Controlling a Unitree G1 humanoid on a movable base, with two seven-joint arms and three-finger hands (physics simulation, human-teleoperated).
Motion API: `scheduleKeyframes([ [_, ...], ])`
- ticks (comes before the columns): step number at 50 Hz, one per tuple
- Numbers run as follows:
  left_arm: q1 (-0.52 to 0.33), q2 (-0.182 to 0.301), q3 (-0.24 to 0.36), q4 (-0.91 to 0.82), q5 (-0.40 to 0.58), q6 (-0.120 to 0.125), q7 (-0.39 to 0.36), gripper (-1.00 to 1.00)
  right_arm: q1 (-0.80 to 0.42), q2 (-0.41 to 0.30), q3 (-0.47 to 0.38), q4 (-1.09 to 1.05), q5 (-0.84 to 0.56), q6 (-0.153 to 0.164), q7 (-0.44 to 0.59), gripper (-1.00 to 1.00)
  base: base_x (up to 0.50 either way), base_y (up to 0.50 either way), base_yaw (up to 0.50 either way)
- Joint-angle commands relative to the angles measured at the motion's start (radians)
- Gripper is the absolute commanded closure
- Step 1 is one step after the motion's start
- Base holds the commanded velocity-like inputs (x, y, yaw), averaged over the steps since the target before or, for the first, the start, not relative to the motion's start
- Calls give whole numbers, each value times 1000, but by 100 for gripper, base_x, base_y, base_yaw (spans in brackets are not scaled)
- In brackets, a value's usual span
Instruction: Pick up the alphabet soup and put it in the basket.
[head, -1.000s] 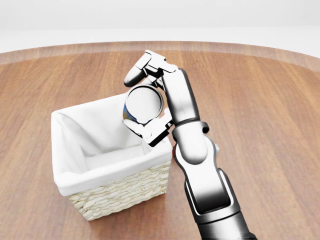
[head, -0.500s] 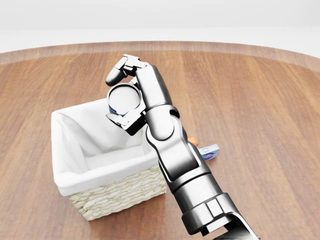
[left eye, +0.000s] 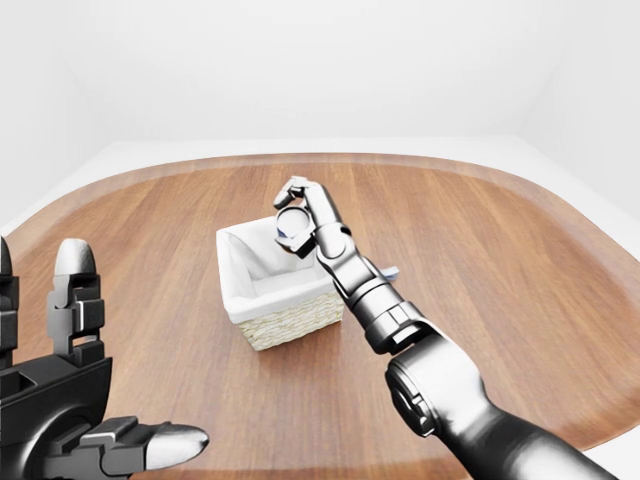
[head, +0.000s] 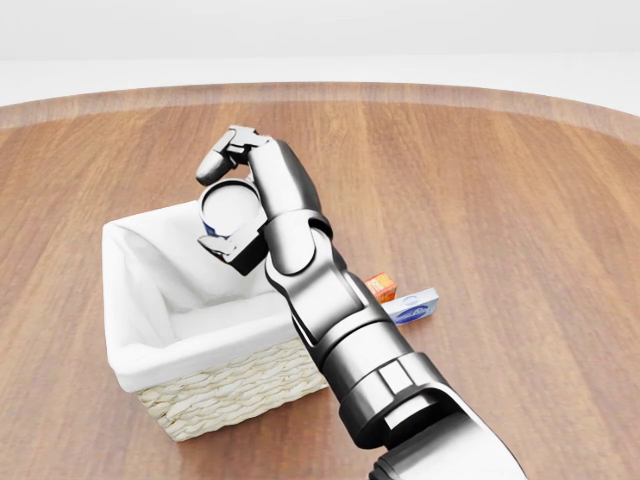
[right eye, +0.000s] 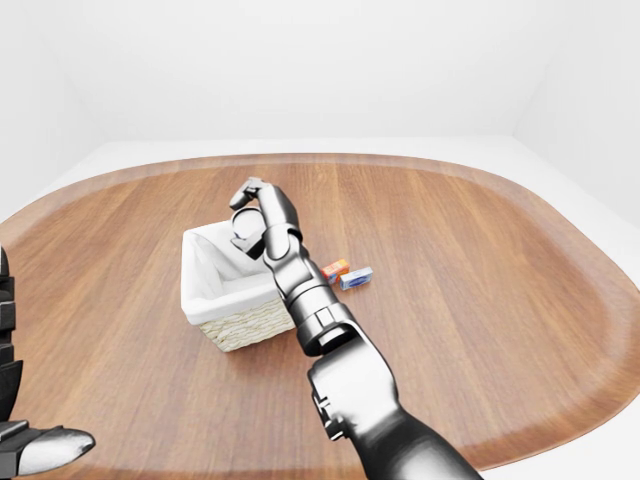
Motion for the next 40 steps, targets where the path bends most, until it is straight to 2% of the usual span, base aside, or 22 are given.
scheduleKeyframes([
  [1, -12, 2, 20, -4, -15, 0, 2, -100, -34, 22, 4, 90, 0, -39, -49, 100, 0, 0, 0],
  [11, -16, 6, 33, -7, -28, 0, 6, -100, -38, 30, -2, 123, -13, -49, -54, 100, 0, 0, 0],
  [40, -24, 14, 63, -9, -60, 0, 13, -100, -24, 71, 15, 128, -71, -33, -66, 100, 0, 0, 0],
])
